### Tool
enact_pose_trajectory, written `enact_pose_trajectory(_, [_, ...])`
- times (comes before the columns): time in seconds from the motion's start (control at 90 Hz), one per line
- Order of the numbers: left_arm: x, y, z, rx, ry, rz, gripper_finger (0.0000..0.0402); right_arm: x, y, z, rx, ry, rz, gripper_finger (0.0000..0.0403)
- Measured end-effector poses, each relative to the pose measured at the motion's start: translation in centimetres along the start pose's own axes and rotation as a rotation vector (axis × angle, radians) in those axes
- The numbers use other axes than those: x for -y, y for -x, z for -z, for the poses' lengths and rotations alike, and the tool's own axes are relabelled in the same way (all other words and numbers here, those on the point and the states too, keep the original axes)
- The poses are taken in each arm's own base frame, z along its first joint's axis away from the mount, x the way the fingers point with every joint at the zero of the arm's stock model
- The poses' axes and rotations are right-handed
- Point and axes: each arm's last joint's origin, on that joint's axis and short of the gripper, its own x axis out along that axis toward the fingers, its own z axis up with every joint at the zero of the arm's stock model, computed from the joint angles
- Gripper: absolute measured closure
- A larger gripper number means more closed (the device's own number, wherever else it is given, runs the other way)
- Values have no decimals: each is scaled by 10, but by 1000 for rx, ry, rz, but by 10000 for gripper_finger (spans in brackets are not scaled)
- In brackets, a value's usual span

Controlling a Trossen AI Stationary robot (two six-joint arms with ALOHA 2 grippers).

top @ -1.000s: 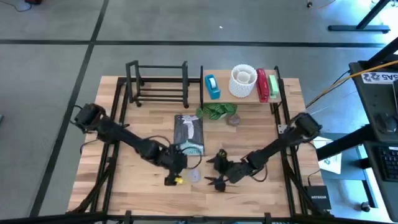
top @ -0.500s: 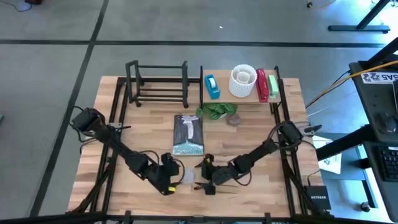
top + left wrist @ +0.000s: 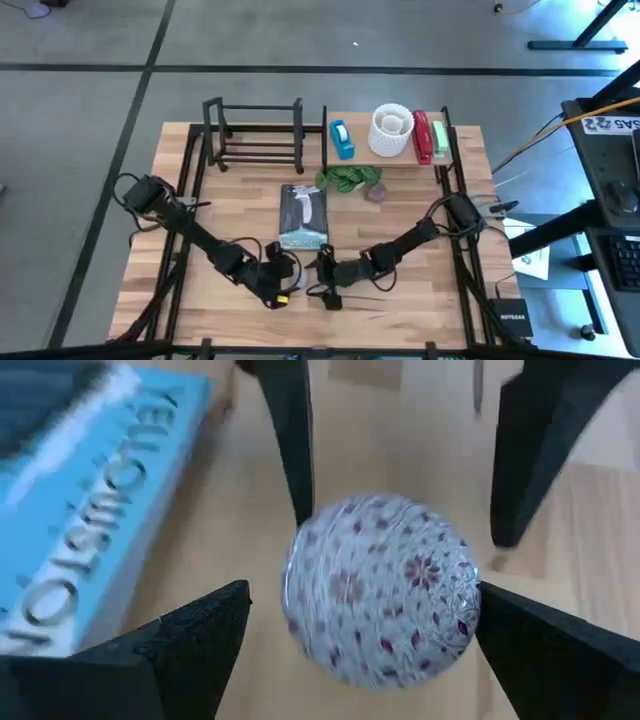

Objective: Stock shelves
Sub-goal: Put the white patterned scented candle below the shelf

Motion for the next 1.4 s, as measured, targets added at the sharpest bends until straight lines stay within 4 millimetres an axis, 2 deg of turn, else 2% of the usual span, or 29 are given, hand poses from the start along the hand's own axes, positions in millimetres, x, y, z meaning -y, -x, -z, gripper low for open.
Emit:
enact_pose_trajectory(0.267, [7,2,-9,19,-32,23,46,0,0,-1,-2,16,21,59])
enact_pose_trajectory(0.422, [12,22,-19,-30,-73,17,46,0,0,0,-6,18,21,59])
enact_pose_trajectory(0.522, [13,35,-15,-118,-80,14,46,3,-1,-1,-4,14,26,59])
enact_pose_trajectory(0.622, [14,40,-5,-165,-58,4,46,8,-2,-2,-7,5,16,59])
enact_pose_trajectory(0.767, [13,29,11,-161,-39,-39,47,18,-7,-12,10,-17,-3,59])
enact_pose_trajectory(0.944, [7,10,16,-111,-9,-37,50,32,-12,-20,-18,-27,-49,59])
enact_pose_trajectory(1.189, [-3,-8,15,-112,-20,-60,50,31,-12,-20,-23,20,-72,59])
enact_pose_trajectory(1.4, [-5,-13,10,-80,-16,-55,50,32,-18,-15,-11,18,-71,59])
